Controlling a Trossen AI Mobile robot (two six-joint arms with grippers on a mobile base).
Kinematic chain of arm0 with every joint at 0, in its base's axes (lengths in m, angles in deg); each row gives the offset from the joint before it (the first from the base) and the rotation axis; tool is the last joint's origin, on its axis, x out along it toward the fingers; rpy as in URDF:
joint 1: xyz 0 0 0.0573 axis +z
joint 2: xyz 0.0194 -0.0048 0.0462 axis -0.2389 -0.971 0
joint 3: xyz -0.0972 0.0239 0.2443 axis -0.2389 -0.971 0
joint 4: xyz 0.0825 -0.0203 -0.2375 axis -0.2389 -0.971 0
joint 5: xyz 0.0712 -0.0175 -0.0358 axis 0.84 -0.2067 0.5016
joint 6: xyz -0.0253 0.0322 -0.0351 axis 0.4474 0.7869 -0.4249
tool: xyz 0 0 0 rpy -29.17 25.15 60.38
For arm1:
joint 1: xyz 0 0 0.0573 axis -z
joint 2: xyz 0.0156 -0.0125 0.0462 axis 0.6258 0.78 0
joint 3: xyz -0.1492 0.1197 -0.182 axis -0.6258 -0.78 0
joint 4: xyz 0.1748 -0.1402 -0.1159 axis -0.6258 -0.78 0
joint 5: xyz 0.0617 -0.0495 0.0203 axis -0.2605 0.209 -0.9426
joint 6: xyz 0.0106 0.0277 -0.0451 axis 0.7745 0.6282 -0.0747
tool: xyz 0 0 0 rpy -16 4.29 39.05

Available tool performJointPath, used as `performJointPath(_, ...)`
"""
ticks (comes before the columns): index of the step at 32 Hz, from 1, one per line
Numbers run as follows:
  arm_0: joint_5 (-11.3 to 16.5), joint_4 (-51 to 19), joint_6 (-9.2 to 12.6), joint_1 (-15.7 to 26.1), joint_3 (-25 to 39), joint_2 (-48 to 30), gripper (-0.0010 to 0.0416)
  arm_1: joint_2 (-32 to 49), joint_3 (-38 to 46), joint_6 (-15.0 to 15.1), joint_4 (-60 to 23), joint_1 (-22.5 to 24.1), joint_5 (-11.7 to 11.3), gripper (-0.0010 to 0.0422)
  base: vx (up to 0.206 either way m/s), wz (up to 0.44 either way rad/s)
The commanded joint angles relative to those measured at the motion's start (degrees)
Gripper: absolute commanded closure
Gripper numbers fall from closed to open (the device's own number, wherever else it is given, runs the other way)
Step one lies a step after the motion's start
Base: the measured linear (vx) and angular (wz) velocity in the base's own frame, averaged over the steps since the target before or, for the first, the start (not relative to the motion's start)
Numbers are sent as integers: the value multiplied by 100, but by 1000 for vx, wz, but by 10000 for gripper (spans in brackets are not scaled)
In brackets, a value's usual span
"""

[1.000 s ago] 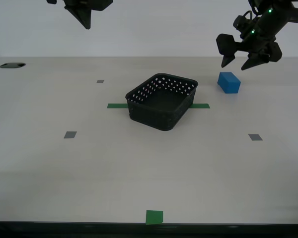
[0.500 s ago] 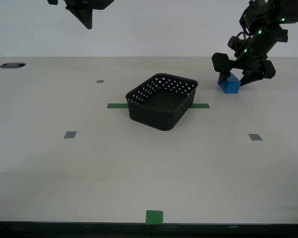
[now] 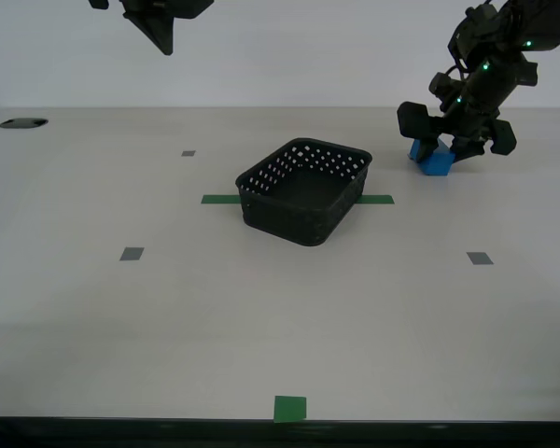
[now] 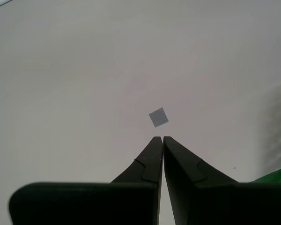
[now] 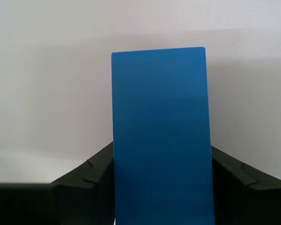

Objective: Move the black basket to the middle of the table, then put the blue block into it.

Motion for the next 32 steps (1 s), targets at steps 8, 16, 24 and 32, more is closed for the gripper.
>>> performJointPath(8,214,-680,-42,11,-20,966,407,-7,4,9,55,-9,20,412,0,0)
performJointPath(16,734,-1475,-192,295,-20,1753,407,-7,4,7,162,-37,11,412,0,0)
performJointPath(24,1113,-1513,-186,1261,-20,2017,407,-7,4,9,208,-68,-20,412,0,0)
performJointPath(32,1106,-1471,-140,2568,-20,2061,406,-7,4,0,205,-94,-22,412,0,0)
